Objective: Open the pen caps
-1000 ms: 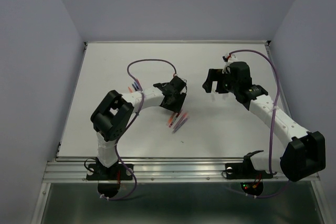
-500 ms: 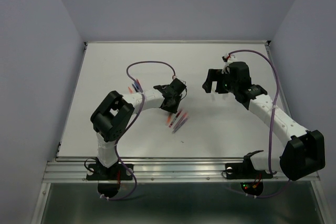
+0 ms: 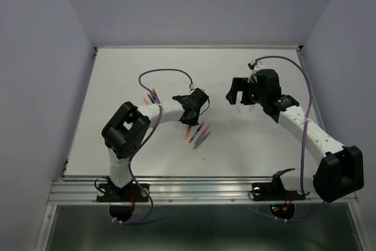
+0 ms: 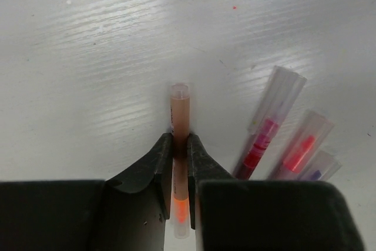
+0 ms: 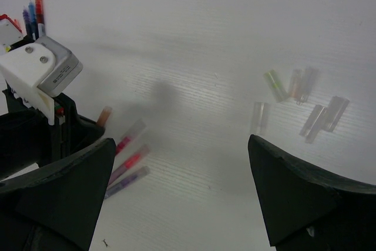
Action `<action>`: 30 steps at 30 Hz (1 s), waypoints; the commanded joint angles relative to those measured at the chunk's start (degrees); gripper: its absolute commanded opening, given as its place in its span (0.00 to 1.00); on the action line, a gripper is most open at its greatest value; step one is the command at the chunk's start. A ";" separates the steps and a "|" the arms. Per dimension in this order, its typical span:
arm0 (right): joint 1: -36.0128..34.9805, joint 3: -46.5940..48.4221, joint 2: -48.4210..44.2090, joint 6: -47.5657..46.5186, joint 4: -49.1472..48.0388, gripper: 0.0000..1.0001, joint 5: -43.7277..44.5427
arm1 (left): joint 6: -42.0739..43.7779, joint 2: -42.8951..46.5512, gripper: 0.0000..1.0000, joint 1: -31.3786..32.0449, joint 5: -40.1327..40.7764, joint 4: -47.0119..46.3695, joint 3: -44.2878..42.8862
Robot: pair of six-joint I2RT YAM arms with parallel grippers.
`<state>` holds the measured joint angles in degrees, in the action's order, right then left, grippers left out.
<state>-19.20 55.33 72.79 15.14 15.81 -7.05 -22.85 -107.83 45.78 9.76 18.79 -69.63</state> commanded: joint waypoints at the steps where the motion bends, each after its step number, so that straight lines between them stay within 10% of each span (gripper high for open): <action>1: -0.31 -1.36 -1.95 -2.21 -5.52 1.00 -4.28 | -5.52 2.09 0.00 -2.01 6.58 5.38 -2.17; 13: -0.31 -5.67 -2.31 4.81 -21.87 1.00 -31.96 | -16.51 26.69 0.00 -3.68 15.90 -10.85 -0.43; 30: -13.23 2.41 6.56 9.82 -35.32 0.80 -27.41 | -25.66 40.77 0.00 -3.42 13.44 -29.68 12.85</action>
<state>-31.44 53.47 77.62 23.86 -12.82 -34.96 -46.39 -69.14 42.04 22.50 -6.28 -57.49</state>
